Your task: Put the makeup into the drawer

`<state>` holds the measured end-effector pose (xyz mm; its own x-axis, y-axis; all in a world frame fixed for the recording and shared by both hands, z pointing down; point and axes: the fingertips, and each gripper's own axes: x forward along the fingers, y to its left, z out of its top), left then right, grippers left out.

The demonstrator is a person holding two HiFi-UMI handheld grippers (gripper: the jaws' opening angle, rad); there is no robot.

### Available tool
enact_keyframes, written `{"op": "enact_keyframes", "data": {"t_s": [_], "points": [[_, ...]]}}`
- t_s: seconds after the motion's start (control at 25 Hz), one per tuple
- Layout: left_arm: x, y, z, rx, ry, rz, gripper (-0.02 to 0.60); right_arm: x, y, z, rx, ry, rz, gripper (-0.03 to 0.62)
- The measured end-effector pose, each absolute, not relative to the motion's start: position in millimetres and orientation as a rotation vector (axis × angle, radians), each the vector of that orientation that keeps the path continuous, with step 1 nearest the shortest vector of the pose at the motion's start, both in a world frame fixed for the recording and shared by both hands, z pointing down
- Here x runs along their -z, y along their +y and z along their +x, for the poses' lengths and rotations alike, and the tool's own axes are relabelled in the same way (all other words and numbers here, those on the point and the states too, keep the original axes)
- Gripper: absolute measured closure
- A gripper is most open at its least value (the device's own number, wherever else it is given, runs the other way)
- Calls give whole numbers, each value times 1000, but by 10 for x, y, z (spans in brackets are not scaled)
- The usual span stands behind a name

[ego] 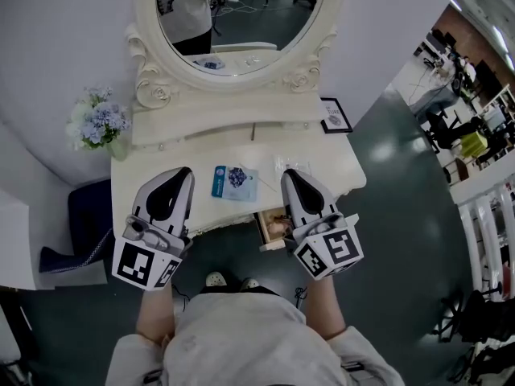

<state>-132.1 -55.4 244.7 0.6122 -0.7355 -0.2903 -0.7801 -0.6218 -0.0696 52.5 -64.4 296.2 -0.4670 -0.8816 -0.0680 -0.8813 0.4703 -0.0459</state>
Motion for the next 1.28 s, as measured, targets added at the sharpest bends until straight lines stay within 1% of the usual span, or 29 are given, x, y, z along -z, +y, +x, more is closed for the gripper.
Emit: {"op": "enact_keyframes", "data": {"t_s": [0.64,1.28], "points": [[-2809,-683,-1448,-307,1182,-2753,568,-3911,-819,443,405,2670,-1748,569],[-2927,-822,-1549,-311,1246,-2754,568,-4629,-1230,324,729,2867,-1716,568]]}}
